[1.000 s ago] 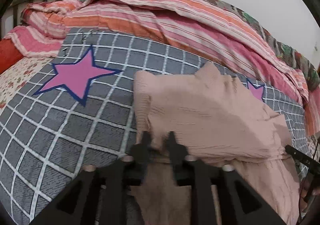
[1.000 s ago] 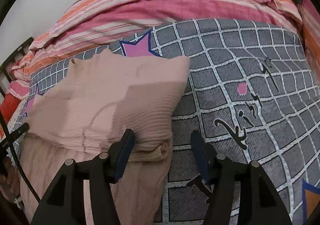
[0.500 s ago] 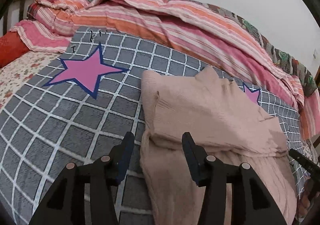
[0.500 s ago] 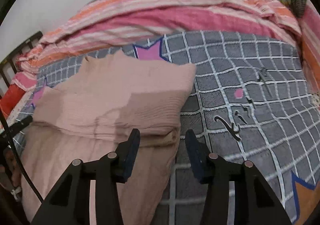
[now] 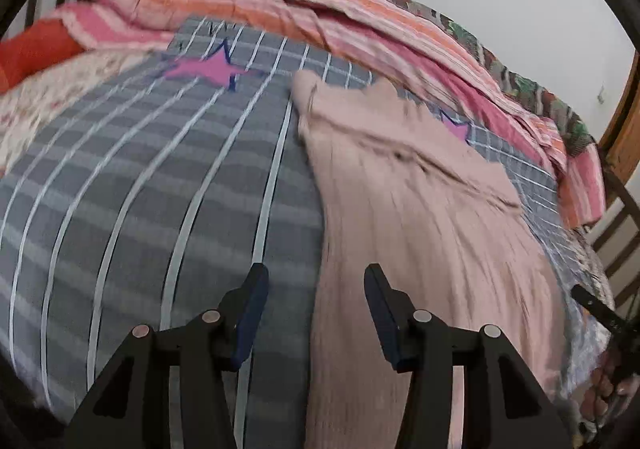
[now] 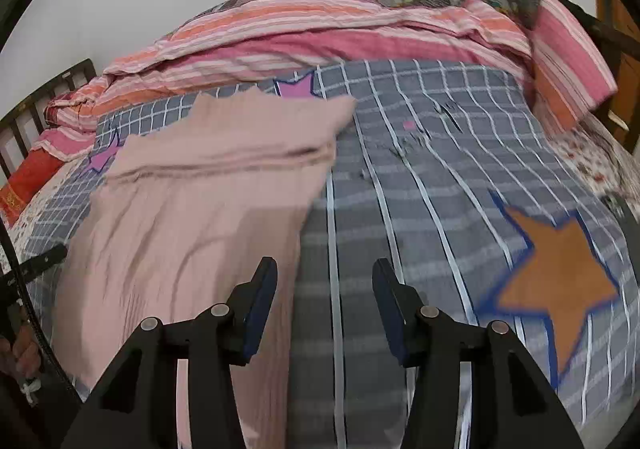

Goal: Fold small clothes

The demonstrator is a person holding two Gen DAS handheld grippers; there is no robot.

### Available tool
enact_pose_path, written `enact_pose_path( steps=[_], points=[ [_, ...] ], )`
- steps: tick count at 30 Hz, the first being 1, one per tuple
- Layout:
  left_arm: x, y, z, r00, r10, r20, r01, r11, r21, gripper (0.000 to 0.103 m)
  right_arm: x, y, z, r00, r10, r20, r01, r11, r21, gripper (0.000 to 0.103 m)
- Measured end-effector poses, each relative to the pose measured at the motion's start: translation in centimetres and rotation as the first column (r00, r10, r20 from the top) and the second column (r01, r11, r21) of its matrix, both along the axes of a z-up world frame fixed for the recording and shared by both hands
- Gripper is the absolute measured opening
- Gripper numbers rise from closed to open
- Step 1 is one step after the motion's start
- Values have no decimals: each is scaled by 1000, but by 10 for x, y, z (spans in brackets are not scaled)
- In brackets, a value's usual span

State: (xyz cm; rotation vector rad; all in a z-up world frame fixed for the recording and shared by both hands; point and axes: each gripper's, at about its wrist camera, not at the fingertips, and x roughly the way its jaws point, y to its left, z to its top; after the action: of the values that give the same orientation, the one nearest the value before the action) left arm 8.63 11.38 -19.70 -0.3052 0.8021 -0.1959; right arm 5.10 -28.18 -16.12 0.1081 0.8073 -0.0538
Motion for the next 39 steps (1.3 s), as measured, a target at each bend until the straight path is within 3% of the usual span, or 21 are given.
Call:
enact_pose_path(
  steps=[2,7,12,17,18,20,23,27,31,34,39],
  points=[
    [-24,1,-4,1000,-20,-8,20,1000,-9,60,-19,2,-4,1000,16,-9,-15,999,31,49],
    [-53,-17,-16,995,-93,-23,93,995,29,59,-56,15,-22,997,72,-29,-71,996,60,48],
    [-56,-17,-23,998,-52,-33,50,998,-50,56,-61,30,-37,993,97,-61,-93,993,68,37],
    [-51,-18,-32,997,-2,-72,-4,997,-79,28,-53,33,-50,992,93,-88,-82,989,120,29],
    [-50,-16,-32,997,-1,-76,-7,995,-103,11,-52,34,-50,991,101,-90,-89,988,126,16],
    [-53,-11,-27,998,9,-55,-15,994,-111,6,-51,38,-47,986,143,-85,-131,982,133,5],
    [-61,8,-16,1000,29,0,-28,994,-102,6,-65,24,-31,996,92,8,-92,990,109,4],
    [-59,17,-22,999,-7,-35,1,986,-168,7,-70,1,-33,998,60,-17,-57,984,166,4],
    [-55,4,-29,997,-39,-74,27,988,-152,8,-64,11,-43,994,95,-63,-82,980,181,7],
    [-54,-3,-36,993,-54,-100,39,989,-140,9,-60,13,-49,992,97,-78,-79,974,214,20],
    [-64,-5,-39,990,-87,-111,68,984,-167,16,-67,22,-54,984,146,-98,-118,961,249,21]
  ],
)
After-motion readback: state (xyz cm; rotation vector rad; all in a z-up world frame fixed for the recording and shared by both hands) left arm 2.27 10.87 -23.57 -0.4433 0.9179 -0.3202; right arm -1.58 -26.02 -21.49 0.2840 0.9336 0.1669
